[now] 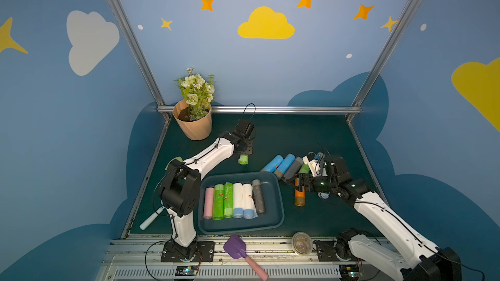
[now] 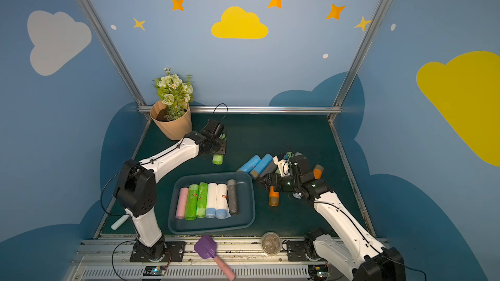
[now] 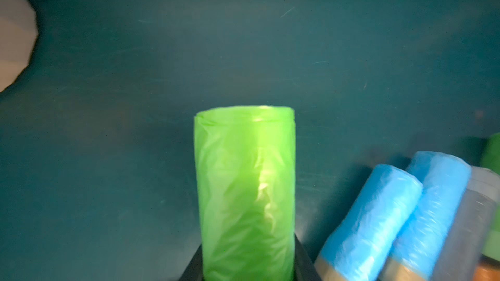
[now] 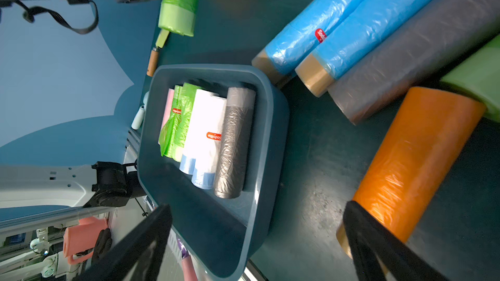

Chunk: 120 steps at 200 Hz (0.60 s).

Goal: Put the roll of trash bags into the storage box
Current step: Pick up the roll of trash bags from the center of the board, then place the roll of trash bags in the storage box.

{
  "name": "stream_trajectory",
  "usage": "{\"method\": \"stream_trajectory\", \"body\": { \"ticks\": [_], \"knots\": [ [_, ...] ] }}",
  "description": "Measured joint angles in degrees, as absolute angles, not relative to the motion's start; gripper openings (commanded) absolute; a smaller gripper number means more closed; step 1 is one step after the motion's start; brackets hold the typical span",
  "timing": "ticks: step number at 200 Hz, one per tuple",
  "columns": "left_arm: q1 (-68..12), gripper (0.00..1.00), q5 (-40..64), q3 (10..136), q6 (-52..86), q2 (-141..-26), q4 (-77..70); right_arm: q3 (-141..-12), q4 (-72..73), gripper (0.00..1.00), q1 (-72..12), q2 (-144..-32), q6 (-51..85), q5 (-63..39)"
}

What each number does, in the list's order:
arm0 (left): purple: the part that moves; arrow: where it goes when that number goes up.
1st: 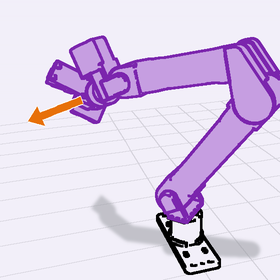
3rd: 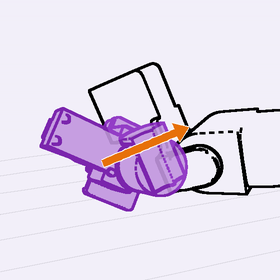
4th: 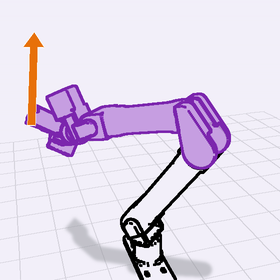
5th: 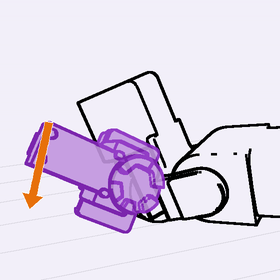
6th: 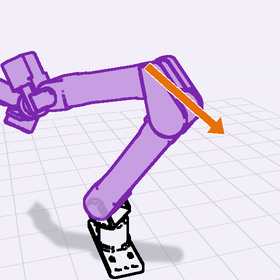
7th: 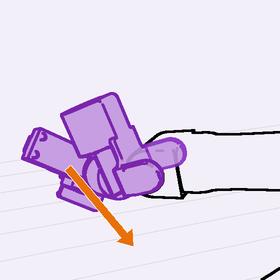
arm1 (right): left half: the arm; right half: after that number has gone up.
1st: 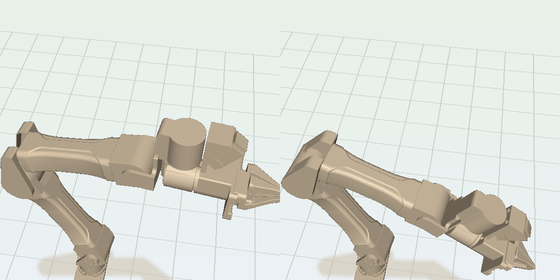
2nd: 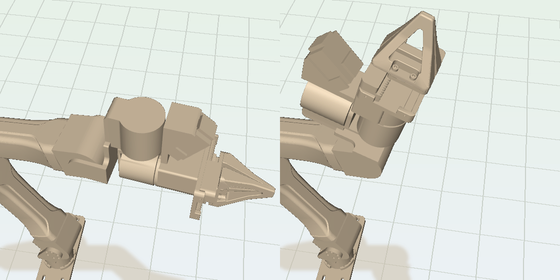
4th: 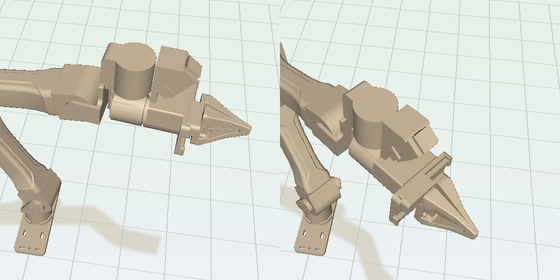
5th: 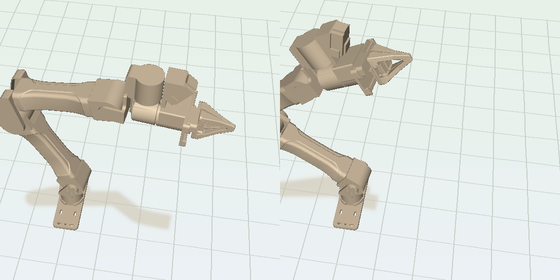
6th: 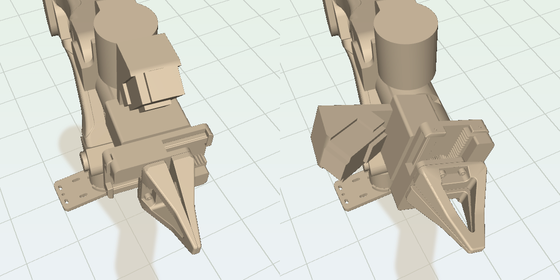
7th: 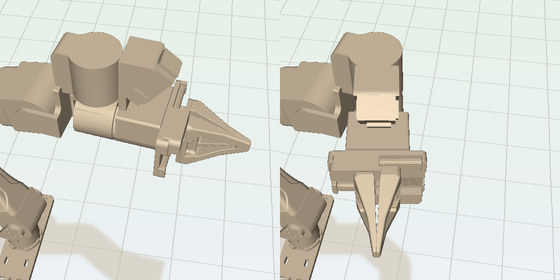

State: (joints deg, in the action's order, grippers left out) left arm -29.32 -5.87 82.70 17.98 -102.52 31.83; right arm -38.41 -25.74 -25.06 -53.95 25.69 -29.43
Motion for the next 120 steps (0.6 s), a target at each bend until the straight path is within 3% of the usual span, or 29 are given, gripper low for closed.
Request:
{"method": "stream_trajectory", "body": {
  "ticks": [67, 120],
  "knots": [
    [-32.12, 0.36, -4.58, 67.35, 28.34, -85.41, 31.75, -36.84, -29.06, 0.97, -28.49, -49.45, 27.20, -27.22],
    [-38.33, 0.36, -4.43, 60.01, 38.57, -78.24, 29.80, -35.55, -29.58, 0.97, -31.75, -46.57, 28.16, -25.61]
  ]
}}
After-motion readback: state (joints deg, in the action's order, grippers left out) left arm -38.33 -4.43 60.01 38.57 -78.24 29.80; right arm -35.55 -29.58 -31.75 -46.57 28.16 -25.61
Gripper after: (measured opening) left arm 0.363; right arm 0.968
